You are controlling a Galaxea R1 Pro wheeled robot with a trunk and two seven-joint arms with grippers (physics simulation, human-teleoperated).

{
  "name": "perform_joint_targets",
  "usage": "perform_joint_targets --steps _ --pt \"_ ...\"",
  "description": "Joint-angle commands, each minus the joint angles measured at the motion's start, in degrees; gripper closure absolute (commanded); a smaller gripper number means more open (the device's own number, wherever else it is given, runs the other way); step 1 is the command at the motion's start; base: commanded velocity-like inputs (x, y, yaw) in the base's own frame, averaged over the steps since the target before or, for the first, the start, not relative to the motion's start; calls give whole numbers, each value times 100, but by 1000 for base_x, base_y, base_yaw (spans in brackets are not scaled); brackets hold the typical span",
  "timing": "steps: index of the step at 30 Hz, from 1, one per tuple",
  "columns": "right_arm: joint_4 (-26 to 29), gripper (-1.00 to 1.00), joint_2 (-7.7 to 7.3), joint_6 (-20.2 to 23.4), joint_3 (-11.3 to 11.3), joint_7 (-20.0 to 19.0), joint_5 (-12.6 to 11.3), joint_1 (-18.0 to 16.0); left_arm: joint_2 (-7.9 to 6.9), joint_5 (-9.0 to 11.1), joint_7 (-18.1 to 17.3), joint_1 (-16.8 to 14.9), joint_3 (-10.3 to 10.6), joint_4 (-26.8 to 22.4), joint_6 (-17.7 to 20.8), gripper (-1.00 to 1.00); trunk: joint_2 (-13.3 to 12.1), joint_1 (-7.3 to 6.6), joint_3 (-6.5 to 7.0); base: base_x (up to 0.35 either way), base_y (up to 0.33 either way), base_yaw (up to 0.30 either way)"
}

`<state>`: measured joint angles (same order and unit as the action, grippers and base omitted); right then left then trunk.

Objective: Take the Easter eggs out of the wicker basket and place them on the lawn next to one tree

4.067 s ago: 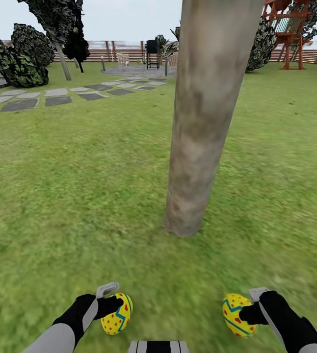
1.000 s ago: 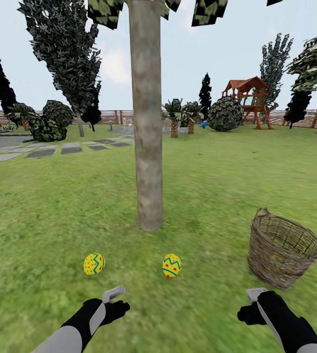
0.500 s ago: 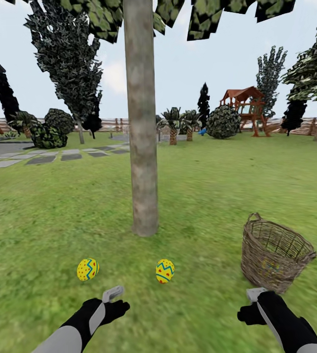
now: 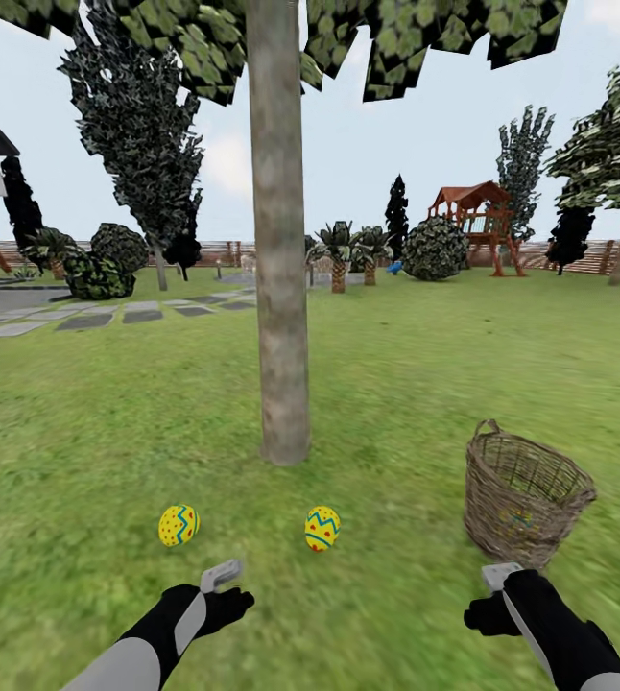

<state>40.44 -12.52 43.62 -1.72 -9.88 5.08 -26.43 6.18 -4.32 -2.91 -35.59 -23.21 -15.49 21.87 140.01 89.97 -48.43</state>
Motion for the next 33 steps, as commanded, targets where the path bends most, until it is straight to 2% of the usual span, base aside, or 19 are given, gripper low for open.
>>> perform_joint_targets --steps 1,4,9,16,23,33 --pt "8 -100 -5 24 -19 -39 54 -4 5 -46 -28 -1 -44 -15 37 -100 -38 -27 12 -341 0 0" --pt "8 -100 -5 24 -19 -38 54 -2 6 -46 -26 -1 -44 -15 37 -100 -159 -93 66 -335 0 0" --pt "8 -100 -5 24 -20 -37 54 -2 7 -35 -25 -1 -44 -20 27 -100 -359 -203 156 -66 0 0" --pt "6 -100 -1 21 -21 -38 54 -2 41 -64 -25 -1 -31 144 35 -100 -640 -357 281 154 -125 0" --pt "-250 -100 96 -83 -8 -32 54 -2 67 -78 -17 -1 -26 194 37 -100 -921 -511 407 107 -256 0" --pt "-330 -100 86 -221 33 -43 53 -2 30 -69 -24 -1 -33 183 32 -100 -1322 -730 587 2 -302 0"
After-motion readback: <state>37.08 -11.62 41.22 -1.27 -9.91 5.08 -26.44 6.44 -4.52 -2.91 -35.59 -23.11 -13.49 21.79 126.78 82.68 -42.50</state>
